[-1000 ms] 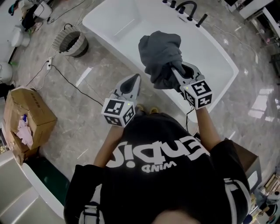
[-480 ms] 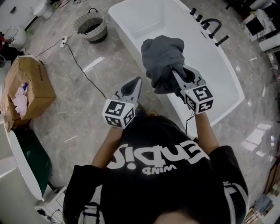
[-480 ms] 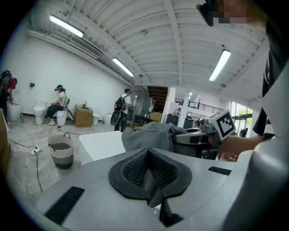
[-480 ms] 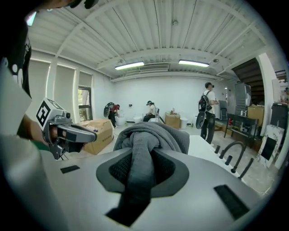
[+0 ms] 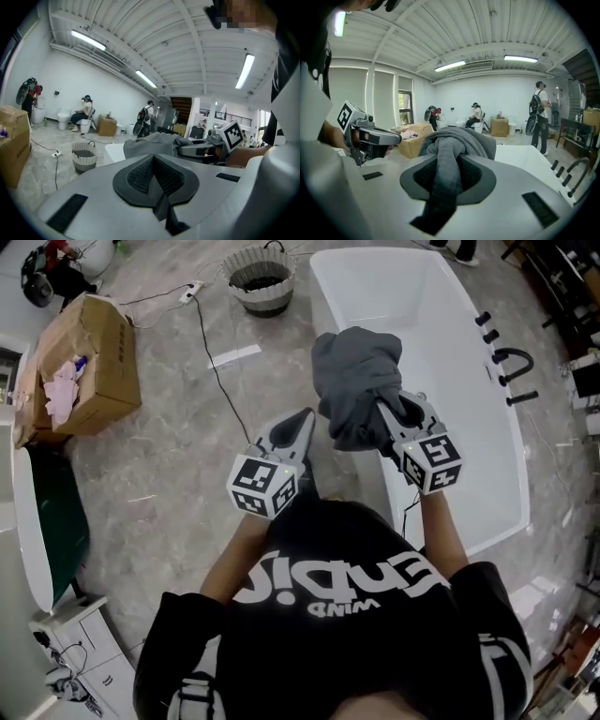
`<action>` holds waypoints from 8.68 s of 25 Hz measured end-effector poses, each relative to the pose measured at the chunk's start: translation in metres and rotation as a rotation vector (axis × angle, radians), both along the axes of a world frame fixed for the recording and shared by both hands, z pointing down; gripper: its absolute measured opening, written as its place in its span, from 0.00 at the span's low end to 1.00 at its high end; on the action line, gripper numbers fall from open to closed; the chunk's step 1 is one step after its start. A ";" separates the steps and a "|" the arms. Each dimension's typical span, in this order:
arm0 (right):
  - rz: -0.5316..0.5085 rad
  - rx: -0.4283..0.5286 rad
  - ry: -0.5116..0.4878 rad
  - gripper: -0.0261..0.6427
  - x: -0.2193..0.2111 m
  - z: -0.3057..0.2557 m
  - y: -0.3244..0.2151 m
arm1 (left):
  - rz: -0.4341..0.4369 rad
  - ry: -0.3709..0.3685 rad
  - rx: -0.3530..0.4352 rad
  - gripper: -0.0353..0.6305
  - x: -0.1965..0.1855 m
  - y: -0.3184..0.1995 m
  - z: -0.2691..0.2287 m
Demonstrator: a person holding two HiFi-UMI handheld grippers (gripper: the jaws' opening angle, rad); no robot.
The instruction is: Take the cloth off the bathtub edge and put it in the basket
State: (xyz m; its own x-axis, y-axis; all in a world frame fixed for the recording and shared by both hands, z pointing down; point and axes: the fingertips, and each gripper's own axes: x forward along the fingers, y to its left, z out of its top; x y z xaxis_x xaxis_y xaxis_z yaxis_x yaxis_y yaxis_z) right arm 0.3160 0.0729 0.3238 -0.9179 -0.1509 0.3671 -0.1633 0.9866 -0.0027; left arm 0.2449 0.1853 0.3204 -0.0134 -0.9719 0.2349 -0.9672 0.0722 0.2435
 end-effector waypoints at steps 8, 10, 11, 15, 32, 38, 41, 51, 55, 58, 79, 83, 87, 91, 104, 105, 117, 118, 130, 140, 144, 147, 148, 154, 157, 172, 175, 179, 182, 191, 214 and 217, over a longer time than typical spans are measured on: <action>-0.073 -0.038 -0.021 0.16 -0.128 0.013 -0.026 | -0.084 0.003 -0.020 0.07 -0.119 -0.023 0.011; -0.081 -0.043 -0.023 0.16 -0.158 0.012 -0.037 | -0.083 -0.003 -0.015 0.07 -0.147 -0.037 0.008; -0.083 -0.044 -0.024 0.16 -0.171 0.012 -0.043 | -0.082 -0.007 -0.013 0.07 -0.160 -0.044 0.006; -0.082 -0.043 -0.034 0.16 -0.222 0.006 -0.063 | -0.075 -0.017 -0.004 0.07 -0.212 -0.067 -0.001; -0.065 -0.030 -0.059 0.16 -0.379 -0.014 -0.137 | -0.081 -0.004 0.022 0.07 -0.365 -0.126 -0.010; -0.085 -0.036 -0.062 0.16 -0.426 -0.008 -0.164 | -0.110 -0.004 0.022 0.07 -0.408 -0.149 -0.004; -0.095 -0.042 -0.065 0.17 -0.448 -0.008 -0.180 | -0.123 -0.008 0.022 0.07 -0.429 -0.162 -0.004; -0.138 -0.053 -0.093 0.16 -0.535 -0.017 -0.249 | -0.167 -0.020 0.008 0.07 -0.509 -0.227 -0.012; -0.166 -0.056 -0.099 0.16 -0.570 -0.025 -0.279 | -0.189 -0.027 0.008 0.07 -0.541 -0.257 -0.020; -0.181 -0.055 -0.104 0.16 -0.595 -0.032 -0.302 | -0.202 -0.028 0.012 0.07 -0.565 -0.282 -0.024; -0.236 -0.098 -0.083 0.17 -0.726 -0.011 -0.390 | -0.258 -0.005 -0.009 0.07 -0.689 -0.379 -0.003; -0.231 -0.103 -0.071 0.17 -0.756 -0.006 -0.402 | -0.251 0.006 -0.010 0.07 -0.721 -0.394 0.001; -0.227 -0.104 -0.062 0.17 -0.787 -0.005 -0.413 | -0.245 0.017 -0.017 0.07 -0.756 -0.407 0.004; -0.220 -0.108 -0.061 0.17 -0.824 -0.006 -0.421 | -0.235 0.027 -0.024 0.07 -0.795 -0.415 0.006; -0.146 -0.134 -0.073 0.17 -0.913 -0.010 -0.440 | -0.156 0.042 -0.023 0.07 -0.900 -0.444 0.001; -0.143 -0.137 -0.071 0.17 -0.917 -0.009 -0.441 | -0.157 0.043 -0.025 0.07 -0.905 -0.446 0.001; -0.158 -0.174 -0.078 0.17 -0.946 0.002 -0.456 | -0.188 0.077 -0.047 0.07 -0.930 -0.460 0.016; -0.159 -0.177 -0.080 0.17 -0.946 0.004 -0.457 | -0.186 0.079 -0.049 0.07 -0.930 -0.462 0.018; -0.159 -0.211 -0.023 0.17 -0.955 0.053 -0.471 | -0.167 0.099 -0.096 0.07 -0.937 -0.490 0.049; -0.217 -0.235 0.075 0.17 -0.962 0.168 -0.458 | -0.170 0.196 -0.167 0.07 -0.949 -0.496 0.149; -0.234 -0.249 0.121 0.17 -0.964 0.231 -0.453 | -0.175 0.219 -0.205 0.07 -0.958 -0.497 0.209; -0.229 -0.263 0.143 0.17 -0.966 0.275 -0.449 | -0.178 0.231 -0.226 0.07 -0.962 -0.495 0.251; -0.227 -0.266 0.153 0.17 -0.967 0.288 -0.447 | -0.181 0.237 -0.231 0.07 -0.963 -0.494 0.264; -0.226 -0.274 0.195 0.17 -0.970 0.348 -0.440 | -0.190 0.264 -0.254 0.07 -0.966 -0.489 0.317; -0.223 -0.285 0.211 0.17 -0.969 0.367 -0.439 | -0.189 0.276 -0.269 0.07 -0.965 -0.486 0.333; -0.153 -0.252 0.366 0.42 -0.959 0.410 -0.437 | -0.176 0.307 -0.287 0.07 -0.946 -0.484 0.349; -0.150 -0.256 0.362 0.43 -0.962 0.409 -0.435 | -0.170 0.313 -0.291 0.07 -0.943 -0.485 0.351; -0.152 -0.267 0.349 0.43 -0.961 0.405 -0.434 | -0.161 0.309 -0.299 0.07 -0.942 -0.485 0.351; -0.152 -0.274 0.337 0.43 -0.962 0.395 -0.438 | -0.155 0.300 -0.299 0.07 -0.944 -0.489 0.343; -0.148 -0.261 0.238 0.31 -0.953 0.287 -0.458 | -0.118 0.253 -0.255 0.07 -0.945 -0.508 0.258; -0.162 -0.163 -0.082 0.06 -0.901 0.009 -0.464 | -0.030 0.075 -0.022 0.07 -0.883 -0.533 -0.003; -0.178 -0.166 -0.114 0.06 -0.897 -0.005 -0.468 | -0.026 0.055 0.004 0.07 -0.881 -0.531 -0.015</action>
